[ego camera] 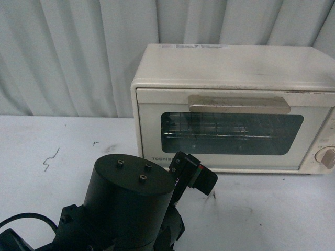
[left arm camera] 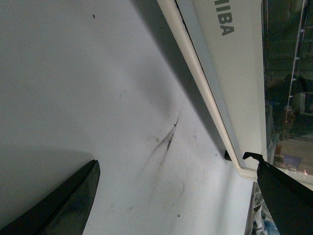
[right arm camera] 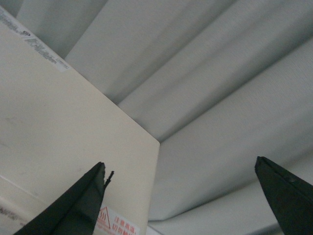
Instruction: Open oven
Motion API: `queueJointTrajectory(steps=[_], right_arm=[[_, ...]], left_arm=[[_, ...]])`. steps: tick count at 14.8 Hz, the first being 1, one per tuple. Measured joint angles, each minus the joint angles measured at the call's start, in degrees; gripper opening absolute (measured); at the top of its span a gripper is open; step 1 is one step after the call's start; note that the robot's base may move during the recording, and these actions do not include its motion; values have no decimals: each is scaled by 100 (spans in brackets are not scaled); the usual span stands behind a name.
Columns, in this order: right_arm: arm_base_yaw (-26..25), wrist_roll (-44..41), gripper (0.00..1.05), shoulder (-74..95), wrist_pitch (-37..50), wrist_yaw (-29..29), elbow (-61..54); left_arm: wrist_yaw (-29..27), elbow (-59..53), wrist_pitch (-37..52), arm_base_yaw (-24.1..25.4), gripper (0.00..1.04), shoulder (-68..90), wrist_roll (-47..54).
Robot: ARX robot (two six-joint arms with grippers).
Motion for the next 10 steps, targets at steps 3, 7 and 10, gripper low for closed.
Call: queueJointTrajectory(steps=[3,7,10], right_arm=[[369,-1016,62,431,-442,-225,584],[767,-2402,2,472,-1512,-695,710],[850,-3010,2,498,-1816,-1036,710]], left_arm=[[-4,0,0,0,98,0,0],[-4,0,-24,-2,98,0,0],[-9,4,-52,2,98,-9,2]])
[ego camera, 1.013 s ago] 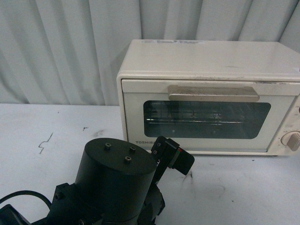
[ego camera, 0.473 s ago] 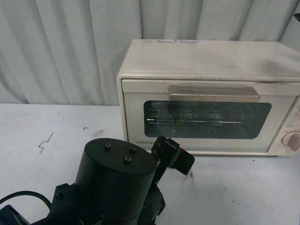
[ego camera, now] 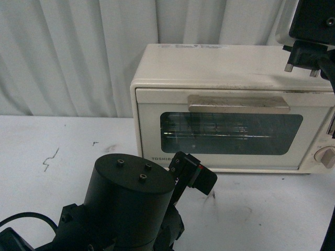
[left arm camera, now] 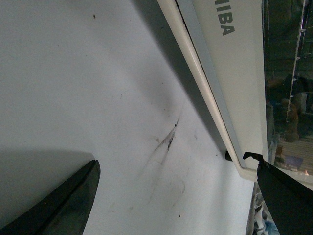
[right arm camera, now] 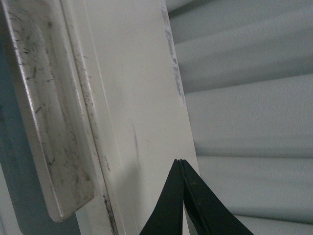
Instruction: Open oven
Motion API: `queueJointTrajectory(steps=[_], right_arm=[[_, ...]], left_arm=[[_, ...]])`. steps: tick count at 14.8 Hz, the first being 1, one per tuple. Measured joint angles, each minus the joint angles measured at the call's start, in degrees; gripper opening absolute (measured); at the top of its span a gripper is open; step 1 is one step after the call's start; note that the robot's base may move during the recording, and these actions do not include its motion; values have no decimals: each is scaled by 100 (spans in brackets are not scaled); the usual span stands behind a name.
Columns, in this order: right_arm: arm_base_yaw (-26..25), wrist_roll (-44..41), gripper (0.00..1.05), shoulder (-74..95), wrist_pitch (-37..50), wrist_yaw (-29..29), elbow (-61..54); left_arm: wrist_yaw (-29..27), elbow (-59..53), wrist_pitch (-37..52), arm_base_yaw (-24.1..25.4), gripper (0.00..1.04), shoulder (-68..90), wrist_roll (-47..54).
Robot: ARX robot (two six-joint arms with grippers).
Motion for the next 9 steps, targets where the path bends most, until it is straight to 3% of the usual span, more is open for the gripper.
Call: queueJointTrajectory(steps=[9], right_arm=[[221,-267,2,142,-391,-120,-46]], left_arm=[[-22,0,-55,4,98,-28,4]])
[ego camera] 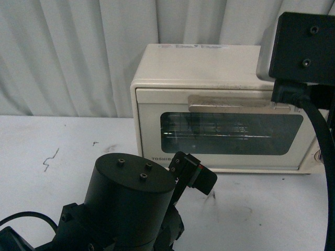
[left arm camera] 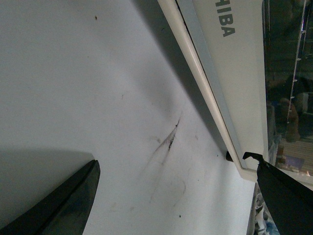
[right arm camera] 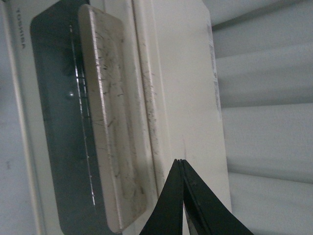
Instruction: Open oven
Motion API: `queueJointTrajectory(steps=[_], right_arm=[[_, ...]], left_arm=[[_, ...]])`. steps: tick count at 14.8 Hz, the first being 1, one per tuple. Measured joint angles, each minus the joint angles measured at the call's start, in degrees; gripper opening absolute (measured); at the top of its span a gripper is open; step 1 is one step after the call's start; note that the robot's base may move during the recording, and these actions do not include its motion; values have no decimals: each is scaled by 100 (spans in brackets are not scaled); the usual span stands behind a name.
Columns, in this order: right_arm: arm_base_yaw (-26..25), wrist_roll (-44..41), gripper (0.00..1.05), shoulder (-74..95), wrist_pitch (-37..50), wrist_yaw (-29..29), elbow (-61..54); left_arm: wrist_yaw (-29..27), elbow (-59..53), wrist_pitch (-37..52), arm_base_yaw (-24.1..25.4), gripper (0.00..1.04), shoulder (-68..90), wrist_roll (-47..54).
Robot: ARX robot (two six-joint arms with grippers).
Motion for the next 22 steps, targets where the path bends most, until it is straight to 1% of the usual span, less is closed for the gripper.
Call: queueJointTrajectory(steps=[2,3,5,8,17,22], right_arm=[[-4,-133,2,236,-109,-22,-48],[-20,-162,2,457,70,-66,-46],[-66,-175,2,516,92,-85,-9],[-83,-140,2,439,-197,-153,15],[-37,669,2,61,-389,-483,-470],[160,1252,2,-22,-564,-905,-870]], left_arm=[[-17,-7,-11,15,98,-7,55],[-15,-7,-7,17,98,-7,127],[-13,-9,-4,33,98,-7,138],[-11,-17,2,66,98,-7,146],[-15,-129,59,122,98,-48,173],[-44,-354,337,157,98,-48,168]])
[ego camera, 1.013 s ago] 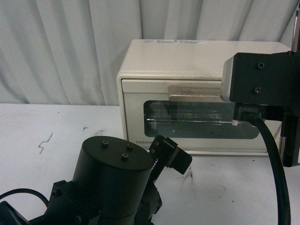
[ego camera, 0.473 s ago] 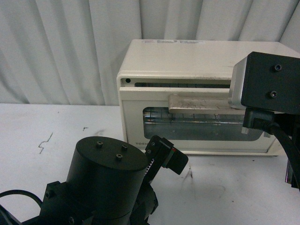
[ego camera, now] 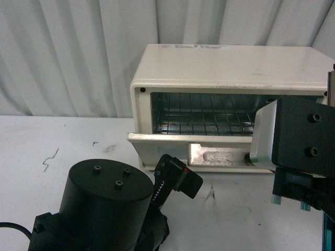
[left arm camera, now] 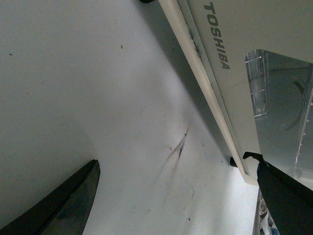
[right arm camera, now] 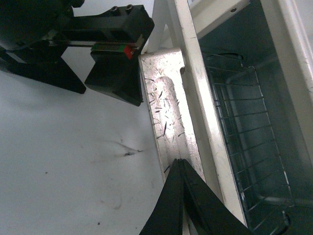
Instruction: Open oven
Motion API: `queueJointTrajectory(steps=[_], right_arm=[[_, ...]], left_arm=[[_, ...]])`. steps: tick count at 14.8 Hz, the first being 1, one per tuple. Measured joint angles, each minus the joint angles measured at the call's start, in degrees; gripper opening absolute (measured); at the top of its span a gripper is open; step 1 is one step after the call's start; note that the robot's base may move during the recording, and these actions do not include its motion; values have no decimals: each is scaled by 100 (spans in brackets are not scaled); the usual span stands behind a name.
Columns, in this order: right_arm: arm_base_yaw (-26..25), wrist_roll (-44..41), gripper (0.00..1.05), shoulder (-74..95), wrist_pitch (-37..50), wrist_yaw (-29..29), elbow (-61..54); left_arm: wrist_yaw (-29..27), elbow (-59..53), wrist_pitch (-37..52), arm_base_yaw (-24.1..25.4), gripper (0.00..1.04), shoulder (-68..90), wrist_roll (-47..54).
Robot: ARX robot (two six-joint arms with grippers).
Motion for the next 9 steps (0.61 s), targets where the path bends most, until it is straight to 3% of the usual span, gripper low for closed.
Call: queueJointTrajectory(steps=[4,9], right_arm=[[28,599,2,-326,-780,-131,-7],[-22,1438,2,-1182,-881,-726,177]], left_arm=[[-17,-120,131,20,98,2,-4],[-20,-153,170,26,98,2,-9]])
